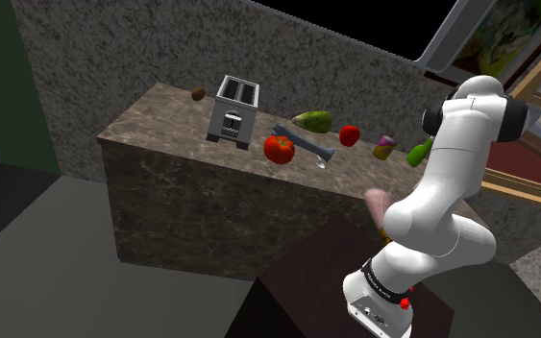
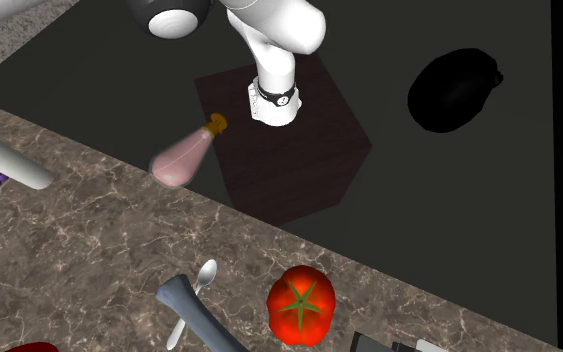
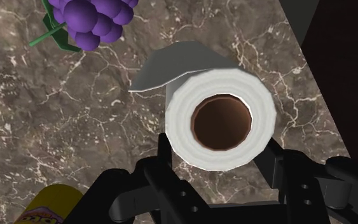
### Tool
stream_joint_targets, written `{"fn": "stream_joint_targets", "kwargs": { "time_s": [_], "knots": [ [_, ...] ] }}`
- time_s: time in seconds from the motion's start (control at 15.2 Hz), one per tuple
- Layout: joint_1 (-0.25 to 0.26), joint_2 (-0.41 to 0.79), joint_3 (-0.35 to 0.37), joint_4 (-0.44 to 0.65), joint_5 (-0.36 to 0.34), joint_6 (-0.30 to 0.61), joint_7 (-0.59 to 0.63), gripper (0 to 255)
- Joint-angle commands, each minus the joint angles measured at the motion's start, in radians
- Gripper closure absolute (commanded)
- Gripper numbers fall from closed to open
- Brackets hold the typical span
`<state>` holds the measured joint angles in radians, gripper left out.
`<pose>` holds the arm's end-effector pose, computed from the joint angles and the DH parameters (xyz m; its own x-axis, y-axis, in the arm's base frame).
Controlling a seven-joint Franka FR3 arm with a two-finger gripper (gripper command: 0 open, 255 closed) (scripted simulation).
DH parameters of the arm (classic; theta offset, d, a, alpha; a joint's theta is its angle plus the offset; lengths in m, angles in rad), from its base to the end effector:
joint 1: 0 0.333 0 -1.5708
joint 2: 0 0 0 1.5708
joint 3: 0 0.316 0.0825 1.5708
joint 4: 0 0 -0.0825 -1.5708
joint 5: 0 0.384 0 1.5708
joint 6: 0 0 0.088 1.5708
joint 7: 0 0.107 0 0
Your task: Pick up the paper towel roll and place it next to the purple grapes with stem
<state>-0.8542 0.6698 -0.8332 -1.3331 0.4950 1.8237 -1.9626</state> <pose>0.0961 -0.7039 0.4280 0.9616 0.2742 -0.0074 0.2743 -0.9612 0.0293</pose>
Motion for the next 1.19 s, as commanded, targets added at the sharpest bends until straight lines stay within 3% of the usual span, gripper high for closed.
{"fn": "stream_joint_targets", "kwargs": {
  "time_s": [0.0, 0.26, 0.33, 0.66, 0.92, 1.12],
  "knots": [
    [0.0, 0.001, 0.0, -0.003, 0.001, 0.003, -0.001, 255],
    [0.0, 0.001, 0.0, -0.003, 0.001, 0.003, -0.001, 255],
    [0.0, 0.001, 0.0, -0.003, 0.001, 0.003, -0.001, 0],
    [0.0, 0.001, 0.0, -0.003, 0.001, 0.003, -0.001, 0],
    [-0.022, -0.02, -0.011, 0.103, -0.018, -0.11, 0.02, 0],
    [-0.022, -0.02, -0.011, 0.103, -0.019, -0.11, 0.02, 0]
  ]
}}
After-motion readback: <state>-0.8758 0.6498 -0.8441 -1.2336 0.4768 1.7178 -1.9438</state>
